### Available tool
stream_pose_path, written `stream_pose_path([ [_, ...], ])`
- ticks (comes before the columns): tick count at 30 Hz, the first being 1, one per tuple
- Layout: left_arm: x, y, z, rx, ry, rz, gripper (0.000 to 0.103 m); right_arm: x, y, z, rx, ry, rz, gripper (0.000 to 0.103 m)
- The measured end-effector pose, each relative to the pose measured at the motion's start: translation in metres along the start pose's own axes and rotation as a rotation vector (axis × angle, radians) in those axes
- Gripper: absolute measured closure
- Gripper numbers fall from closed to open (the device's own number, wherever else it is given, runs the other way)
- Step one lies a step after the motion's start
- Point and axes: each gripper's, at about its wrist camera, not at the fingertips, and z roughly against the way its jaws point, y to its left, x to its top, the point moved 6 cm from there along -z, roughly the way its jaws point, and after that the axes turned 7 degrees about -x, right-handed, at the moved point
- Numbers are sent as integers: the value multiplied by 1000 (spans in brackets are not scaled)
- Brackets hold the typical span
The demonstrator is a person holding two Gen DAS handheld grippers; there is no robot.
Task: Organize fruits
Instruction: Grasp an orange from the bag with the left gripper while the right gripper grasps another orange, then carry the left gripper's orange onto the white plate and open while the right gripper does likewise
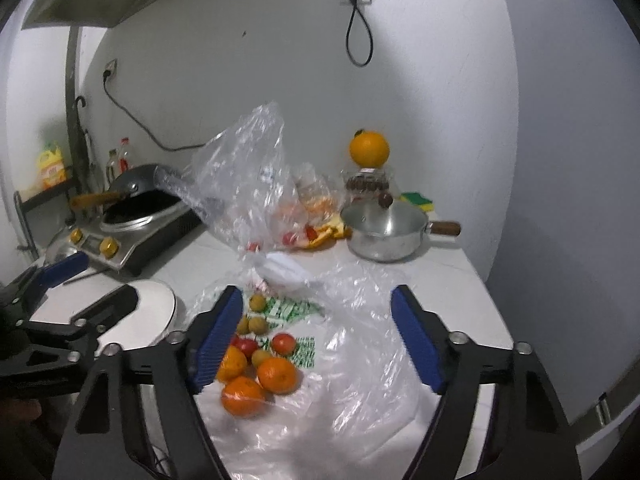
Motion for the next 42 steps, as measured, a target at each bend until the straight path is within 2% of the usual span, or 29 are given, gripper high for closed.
stream_pose_path([
  [3,-9,-8,-18,-15,57,-9,1,-7,1,-9,19,22,11,37],
  [5,-15,-10,-27,-24,94,-11,11,-10,0,-15,32,32,10,37],
  [10,-31,-13,-57,-44,201,-1,15,-21,-4,-29,60,63,0,44],
  [14,-45,-15,-78,-72,289,10,30,-31,-6,-42,81,100,-8,45],
  [19,-63,-17,-93,-89,379,15,39,-42,-2,-57,124,143,-16,50],
  [26,-69,-19,-101,-134,421,38,39,-59,18,-75,212,225,-14,52],
  [30,-70,-19,-105,-168,429,57,39,-68,20,-85,249,273,-44,61],
  [32,-71,-19,-108,-197,437,73,44,-71,20,-90,269,301,-67,65],
  [37,-72,-21,-110,-262,450,104,55,-80,22,-98,298,375,-98,65],
  [42,-73,-18,-110,-276,450,117,57,-84,23,-105,333,413,-138,63],
])
